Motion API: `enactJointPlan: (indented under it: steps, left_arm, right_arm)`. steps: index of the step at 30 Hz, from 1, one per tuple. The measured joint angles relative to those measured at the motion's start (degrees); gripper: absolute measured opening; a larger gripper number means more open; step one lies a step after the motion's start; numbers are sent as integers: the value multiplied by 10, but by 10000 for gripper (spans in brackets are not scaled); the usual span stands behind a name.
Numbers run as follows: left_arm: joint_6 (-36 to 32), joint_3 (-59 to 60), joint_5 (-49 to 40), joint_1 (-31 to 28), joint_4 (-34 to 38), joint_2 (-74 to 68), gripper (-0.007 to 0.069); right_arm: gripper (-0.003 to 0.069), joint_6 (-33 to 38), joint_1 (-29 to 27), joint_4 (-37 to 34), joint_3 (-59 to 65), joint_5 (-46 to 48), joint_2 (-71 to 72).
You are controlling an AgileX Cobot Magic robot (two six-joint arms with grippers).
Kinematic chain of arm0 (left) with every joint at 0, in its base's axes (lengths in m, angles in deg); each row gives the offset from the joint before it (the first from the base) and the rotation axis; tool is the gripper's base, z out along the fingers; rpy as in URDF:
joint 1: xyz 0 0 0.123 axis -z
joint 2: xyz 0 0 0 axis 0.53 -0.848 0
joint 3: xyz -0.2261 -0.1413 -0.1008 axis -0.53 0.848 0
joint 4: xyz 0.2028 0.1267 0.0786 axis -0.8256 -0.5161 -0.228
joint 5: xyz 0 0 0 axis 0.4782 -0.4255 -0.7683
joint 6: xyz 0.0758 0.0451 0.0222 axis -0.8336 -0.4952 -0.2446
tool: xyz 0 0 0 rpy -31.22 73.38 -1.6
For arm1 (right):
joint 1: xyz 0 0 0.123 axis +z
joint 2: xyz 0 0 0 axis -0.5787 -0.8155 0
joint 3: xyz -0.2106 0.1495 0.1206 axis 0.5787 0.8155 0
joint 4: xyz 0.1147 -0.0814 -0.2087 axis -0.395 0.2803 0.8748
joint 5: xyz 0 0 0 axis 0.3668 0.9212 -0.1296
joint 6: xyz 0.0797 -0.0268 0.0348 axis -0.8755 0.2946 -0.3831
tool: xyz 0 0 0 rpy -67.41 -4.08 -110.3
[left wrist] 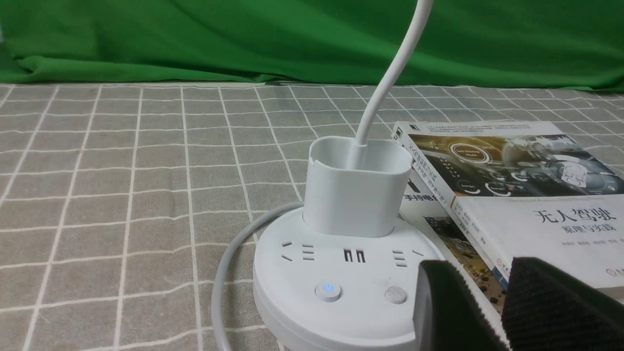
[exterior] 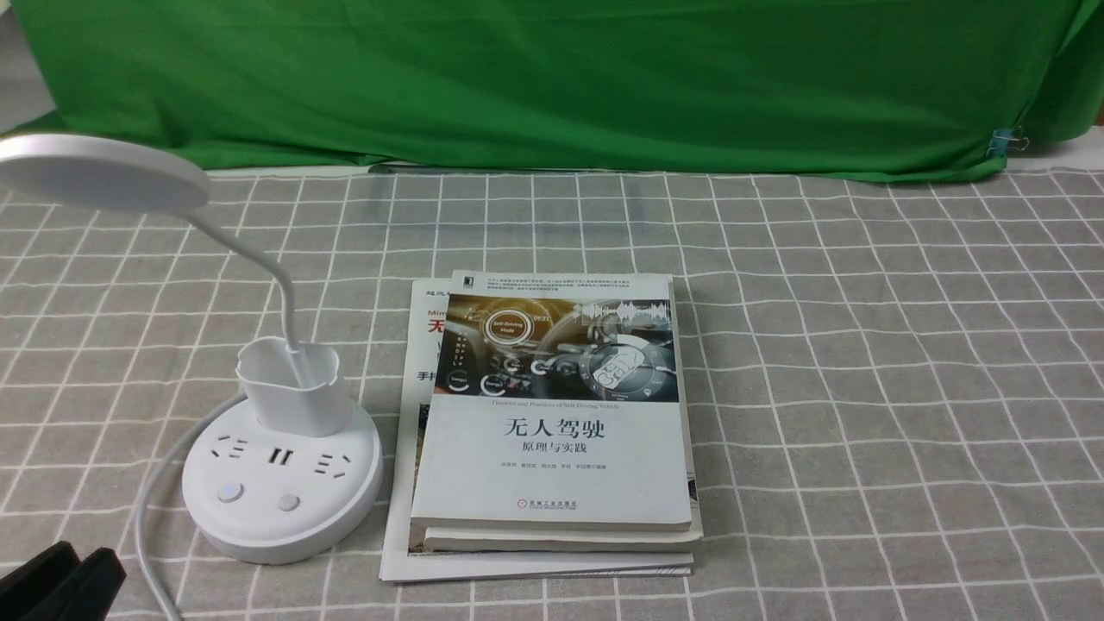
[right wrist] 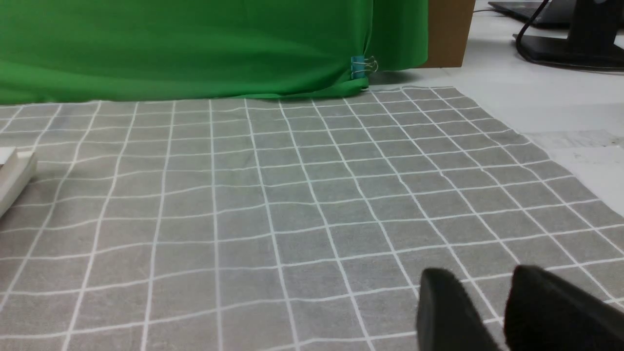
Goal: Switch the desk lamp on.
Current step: Use the left arm to press the button switch on the lamp holder
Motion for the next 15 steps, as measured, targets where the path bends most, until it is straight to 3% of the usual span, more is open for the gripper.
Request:
enactJointPlan:
  steps: [6, 15]
  left_arm:
    - [0, 0, 13, 0, -2, 0, 181]
    - [0, 0, 112, 0, -3, 0, 190]
  right_arm:
    - [245, 0, 0, 0, 0, 0, 0]
    - [245, 0, 0, 0, 0, 0, 0]
